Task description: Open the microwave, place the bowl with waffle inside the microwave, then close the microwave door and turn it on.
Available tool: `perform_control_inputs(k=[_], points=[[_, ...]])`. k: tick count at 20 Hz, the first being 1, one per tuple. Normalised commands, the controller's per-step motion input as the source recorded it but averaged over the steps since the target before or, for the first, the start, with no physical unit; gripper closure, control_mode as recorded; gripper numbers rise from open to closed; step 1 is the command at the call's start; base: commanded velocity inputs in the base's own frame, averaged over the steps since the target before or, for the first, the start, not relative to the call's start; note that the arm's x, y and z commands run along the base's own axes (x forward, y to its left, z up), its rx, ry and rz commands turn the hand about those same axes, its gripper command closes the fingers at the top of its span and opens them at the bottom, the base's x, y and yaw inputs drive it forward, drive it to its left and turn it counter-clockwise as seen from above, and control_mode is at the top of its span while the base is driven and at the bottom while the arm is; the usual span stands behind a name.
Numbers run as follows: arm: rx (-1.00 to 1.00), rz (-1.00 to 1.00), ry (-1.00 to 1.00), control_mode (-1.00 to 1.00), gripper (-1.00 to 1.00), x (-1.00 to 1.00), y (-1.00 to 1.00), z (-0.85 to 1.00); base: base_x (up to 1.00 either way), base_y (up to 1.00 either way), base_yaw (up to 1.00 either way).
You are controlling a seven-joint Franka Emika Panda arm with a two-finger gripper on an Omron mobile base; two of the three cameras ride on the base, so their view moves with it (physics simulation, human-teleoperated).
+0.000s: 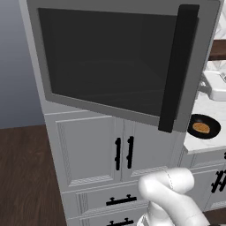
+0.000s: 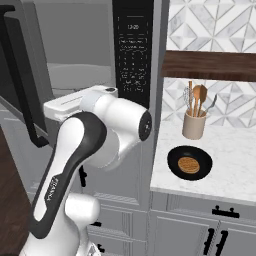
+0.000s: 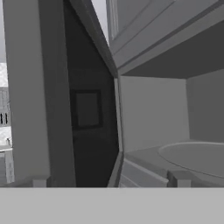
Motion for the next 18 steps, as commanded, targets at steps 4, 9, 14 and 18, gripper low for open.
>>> perform_control_inputs(k=[4, 9, 14, 18], points=[[0.0, 0.13, 0.0, -1.0, -1.0, -0.1, 0.25, 0.0, 0.0, 0.0, 0.0], [0.0, 0.24, 0.0, -1.0, -1.0, -0.45, 0.52, 0.0, 0.0, 0.0, 0.0], [0.0, 0.29, 0.0, -1.0, -1.0, -0.58, 0.78, -0.04, 0.0, 0.0, 0.0], [-0.02, 0.25, 0.0, -1.0, -1.0, -0.64, 0.97, -0.1, 0.0, 0.0, 0.0]])
